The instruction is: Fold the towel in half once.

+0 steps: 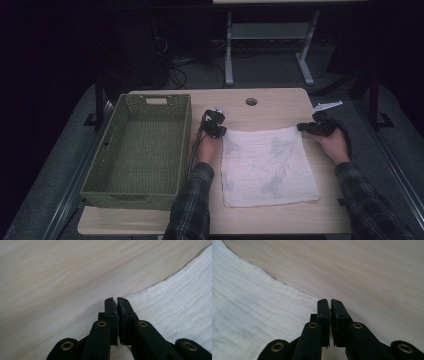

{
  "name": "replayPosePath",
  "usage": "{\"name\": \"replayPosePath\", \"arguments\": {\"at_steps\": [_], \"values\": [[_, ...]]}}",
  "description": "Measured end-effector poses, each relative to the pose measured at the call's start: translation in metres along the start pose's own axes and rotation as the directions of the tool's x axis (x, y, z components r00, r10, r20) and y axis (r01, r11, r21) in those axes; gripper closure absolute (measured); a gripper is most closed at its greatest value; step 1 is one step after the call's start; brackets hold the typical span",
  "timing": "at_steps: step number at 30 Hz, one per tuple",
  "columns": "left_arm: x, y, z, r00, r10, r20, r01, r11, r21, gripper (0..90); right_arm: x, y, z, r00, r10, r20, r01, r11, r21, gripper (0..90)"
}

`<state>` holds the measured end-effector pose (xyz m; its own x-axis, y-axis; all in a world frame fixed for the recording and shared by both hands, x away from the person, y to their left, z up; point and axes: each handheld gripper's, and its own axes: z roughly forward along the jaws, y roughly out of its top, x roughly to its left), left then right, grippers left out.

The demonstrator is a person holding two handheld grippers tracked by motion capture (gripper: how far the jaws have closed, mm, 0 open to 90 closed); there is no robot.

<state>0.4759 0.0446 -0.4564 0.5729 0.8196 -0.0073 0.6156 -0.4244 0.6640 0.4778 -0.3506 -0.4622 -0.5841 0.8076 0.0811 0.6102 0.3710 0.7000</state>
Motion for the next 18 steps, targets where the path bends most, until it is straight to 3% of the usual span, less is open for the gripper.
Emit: {"name": "replayPosePath", "arguments": {"at_steps": [7,11,18], "values": [[0.002,0.019,-0.022,0.9992,-0.018,-0.035,0.015,0.9966,-0.081,86.8,-0.005,0.023,-0.021,0.9993,-0.012,0.035,0.014,0.9977,-0.067,86.2],[0.0,0.03,-0.036,0.9982,-0.006,-0.06,-0.002,0.9928,-0.12,86.8,-0.006,0.035,-0.036,0.9988,-0.023,0.043,0.027,0.9933,-0.112,86.3],[-0.009,0.024,-0.051,0.9986,0.012,-0.052,-0.019,0.9903,-0.137,86.8,0.0,0.026,-0.046,0.9993,-0.027,0.025,0.03,0.9897,-0.14,86.4]]}}
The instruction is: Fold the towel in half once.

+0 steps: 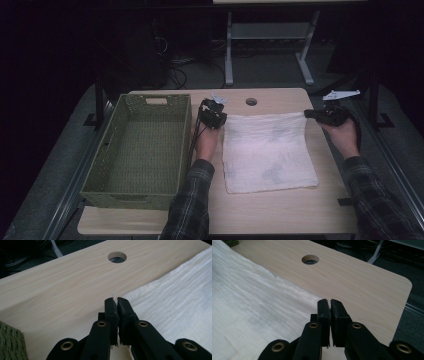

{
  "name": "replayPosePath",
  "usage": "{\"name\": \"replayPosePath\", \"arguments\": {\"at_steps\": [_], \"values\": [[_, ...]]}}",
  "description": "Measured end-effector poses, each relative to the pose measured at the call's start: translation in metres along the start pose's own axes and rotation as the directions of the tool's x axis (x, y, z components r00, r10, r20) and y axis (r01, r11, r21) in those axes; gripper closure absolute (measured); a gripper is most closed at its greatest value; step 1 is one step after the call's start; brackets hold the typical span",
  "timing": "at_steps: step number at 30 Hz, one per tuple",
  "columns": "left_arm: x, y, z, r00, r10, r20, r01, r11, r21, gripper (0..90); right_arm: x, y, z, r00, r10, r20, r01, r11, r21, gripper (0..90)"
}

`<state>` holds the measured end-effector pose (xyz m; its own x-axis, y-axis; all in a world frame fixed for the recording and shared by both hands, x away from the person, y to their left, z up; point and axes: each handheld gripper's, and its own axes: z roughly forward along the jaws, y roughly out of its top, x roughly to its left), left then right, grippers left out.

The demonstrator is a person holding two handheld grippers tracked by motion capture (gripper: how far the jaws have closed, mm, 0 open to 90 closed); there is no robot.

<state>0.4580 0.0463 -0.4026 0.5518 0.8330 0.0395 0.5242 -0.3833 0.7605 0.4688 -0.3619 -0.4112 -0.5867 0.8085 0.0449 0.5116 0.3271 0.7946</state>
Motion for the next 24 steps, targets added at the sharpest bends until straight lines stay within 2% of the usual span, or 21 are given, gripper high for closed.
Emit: {"name": "replayPosePath", "arguments": {"at_steps": [6,12,14,17,19,21,24], "values": [[-0.01,-0.011,-0.014,0.9998,0.019,-0.006,-0.019,0.9997,-0.018,86.8,0.008,-0.013,-0.011,0.9997,0.004,-0.023,-0.005,0.9997,-0.025,86.4],[-0.021,-0.026,-0.024,0.9995,0.032,0.002,-0.032,0.9992,-0.025,86.7,0.018,-0.028,-0.02,0.9994,0.001,-0.034,-0.002,0.9996,-0.026,86.4],[-0.023,-0.033,-0.026,0.9997,0.018,0.02,-0.017,0.9994,-0.028,86.7,0.021,-0.033,-0.023,0.9993,-0.006,-0.037,0.004,0.9995,-0.031,86.4],[-0.027,-0.042,-0.031,0.9994,0.022,0.026,-0.022,0.9996,-0.018,86.7,0.027,-0.042,-0.029,0.9988,-0.005,-0.049,0.003,0.9993,-0.037,86.5],[-0.03,-0.049,-0.034,0.9987,0.045,0.025,-0.045,0.9988,-0.02,86.8,0.031,-0.049,-0.034,0.9985,-0.005,-0.054,0.003,0.9992,-0.04,86.4],[-0.034,-0.056,-0.037,0.9987,0.041,0.032,-0.04,0.9989,-0.023,86.8,0.035,-0.057,-0.038,0.9981,-0.001,-0.061,-0.002,0.9987,-0.052,86.5],[-0.036,-0.064,-0.041,0.9986,0.036,0.037,-0.035,0.9991,-0.025,86.8,0.04,-0.064,-0.041,0.9969,0.003,-0.078,-0.006,0.9993,-0.037,86.4]]}}
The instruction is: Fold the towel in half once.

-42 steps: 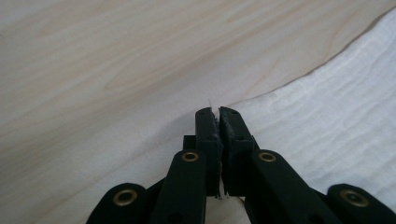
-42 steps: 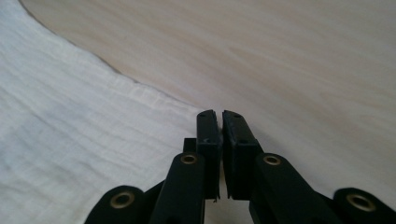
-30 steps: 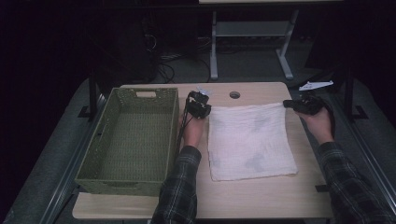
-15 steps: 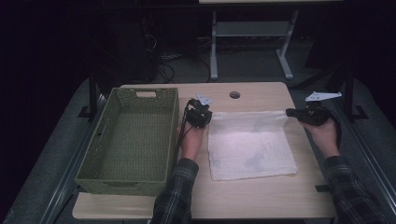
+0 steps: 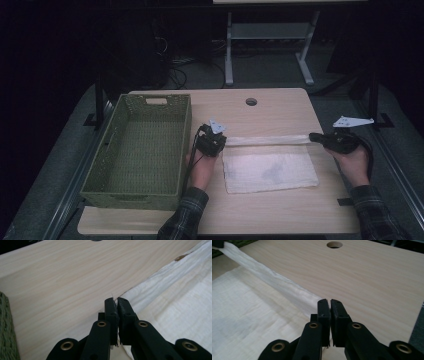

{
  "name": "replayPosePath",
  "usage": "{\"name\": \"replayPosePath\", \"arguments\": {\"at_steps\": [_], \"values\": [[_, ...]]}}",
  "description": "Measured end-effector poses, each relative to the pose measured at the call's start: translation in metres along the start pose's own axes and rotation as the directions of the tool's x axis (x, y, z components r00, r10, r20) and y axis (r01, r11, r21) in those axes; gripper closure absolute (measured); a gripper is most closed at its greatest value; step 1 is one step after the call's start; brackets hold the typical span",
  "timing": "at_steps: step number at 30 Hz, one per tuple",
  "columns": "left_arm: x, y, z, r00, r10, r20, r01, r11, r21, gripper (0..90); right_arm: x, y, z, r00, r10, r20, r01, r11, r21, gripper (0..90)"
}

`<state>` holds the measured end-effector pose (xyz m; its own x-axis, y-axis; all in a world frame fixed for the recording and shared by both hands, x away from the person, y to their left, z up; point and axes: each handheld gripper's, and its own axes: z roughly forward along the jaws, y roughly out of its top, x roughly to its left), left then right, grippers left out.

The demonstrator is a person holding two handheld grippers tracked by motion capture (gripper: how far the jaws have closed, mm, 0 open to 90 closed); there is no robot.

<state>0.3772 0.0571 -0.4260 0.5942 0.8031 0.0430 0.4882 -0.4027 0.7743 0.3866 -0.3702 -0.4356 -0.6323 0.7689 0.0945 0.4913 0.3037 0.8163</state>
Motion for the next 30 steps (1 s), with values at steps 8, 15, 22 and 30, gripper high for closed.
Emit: {"name": "replayPosePath", "arguments": {"at_steps": [8,15,22,30], "values": [[-0.012,-0.017,-0.016,0.9993,0.011,0.035,-0.012,0.9999,0.005,86.7,0.017,-0.016,-0.005,0.9995,-0.032,0.006,0.032,0.9986,0.042,86.4],[-0.024,-0.026,-0.022,0.9984,0.04,0.04,-0.041,0.999,0.021,86.8,0.024,-0.027,-0.017,0.9999,-0.012,-0.001,0.012,0.9993,0.036,86.4],[-0.031,-0.031,-0.032,0.9968,0.04,0.069,-0.042,0.9988,0.027,86.7,0.029,-0.033,-0.027,0.9997,-0.024,-0.003,0.024,0.9991,0.034,86.4],[-0.036,-0.038,-0.043,0.9948,0.024,0.099,-0.026,0.9995,0.02,86.7,0.039,-0.042,-0.035,0.9991,-0.041,-0.012,0.041,0.9982,0.043,86.3]]}}
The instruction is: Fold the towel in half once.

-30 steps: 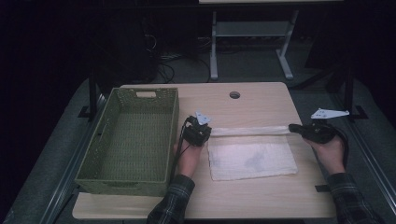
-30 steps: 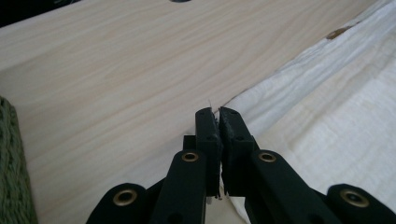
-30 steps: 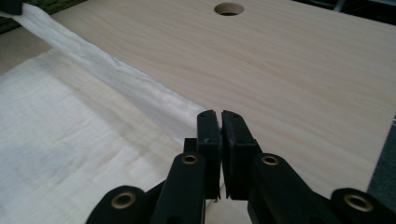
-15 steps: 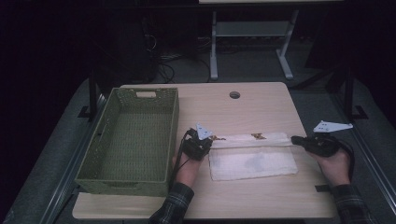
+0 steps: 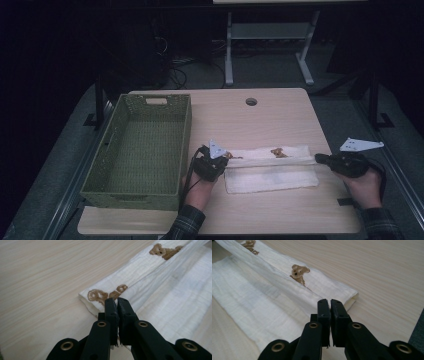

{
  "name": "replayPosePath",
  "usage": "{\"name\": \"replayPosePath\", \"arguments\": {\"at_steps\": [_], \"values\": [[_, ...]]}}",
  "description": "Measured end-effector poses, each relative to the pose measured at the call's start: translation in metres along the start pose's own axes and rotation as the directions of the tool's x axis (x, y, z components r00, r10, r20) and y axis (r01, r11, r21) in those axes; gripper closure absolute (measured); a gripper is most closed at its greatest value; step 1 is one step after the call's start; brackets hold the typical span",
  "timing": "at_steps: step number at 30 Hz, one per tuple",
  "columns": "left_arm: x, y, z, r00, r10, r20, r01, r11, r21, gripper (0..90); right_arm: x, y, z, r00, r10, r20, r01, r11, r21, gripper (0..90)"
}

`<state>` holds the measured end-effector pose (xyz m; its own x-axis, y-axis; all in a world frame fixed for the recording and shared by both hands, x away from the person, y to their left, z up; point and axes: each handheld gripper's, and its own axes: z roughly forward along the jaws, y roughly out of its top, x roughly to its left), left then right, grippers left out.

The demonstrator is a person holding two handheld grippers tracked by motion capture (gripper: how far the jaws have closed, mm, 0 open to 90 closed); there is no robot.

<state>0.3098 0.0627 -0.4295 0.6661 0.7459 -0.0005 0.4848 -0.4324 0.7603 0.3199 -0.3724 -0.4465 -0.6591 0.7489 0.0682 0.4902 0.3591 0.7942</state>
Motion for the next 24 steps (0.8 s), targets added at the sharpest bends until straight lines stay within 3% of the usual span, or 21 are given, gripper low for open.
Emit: {"name": "replayPosePath", "arguments": {"at_steps": [14,24], "values": [[-0.017,-0.013,-0.014,0.9992,0.012,0.039,-0.013,0.9997,0.021,86.7,0.015,-0.015,-0.017,0.9996,-0.014,-0.025,0.015,0.9999,0.006,86.3],[-0.026,-0.026,-0.011,0.9956,0.024,0.091,-0.034,0.9934,0.109,86.7,0.023,-0.03,-0.017,0.998,-0.007,-0.063,0.012,0.997,0.076,86.1]]}}
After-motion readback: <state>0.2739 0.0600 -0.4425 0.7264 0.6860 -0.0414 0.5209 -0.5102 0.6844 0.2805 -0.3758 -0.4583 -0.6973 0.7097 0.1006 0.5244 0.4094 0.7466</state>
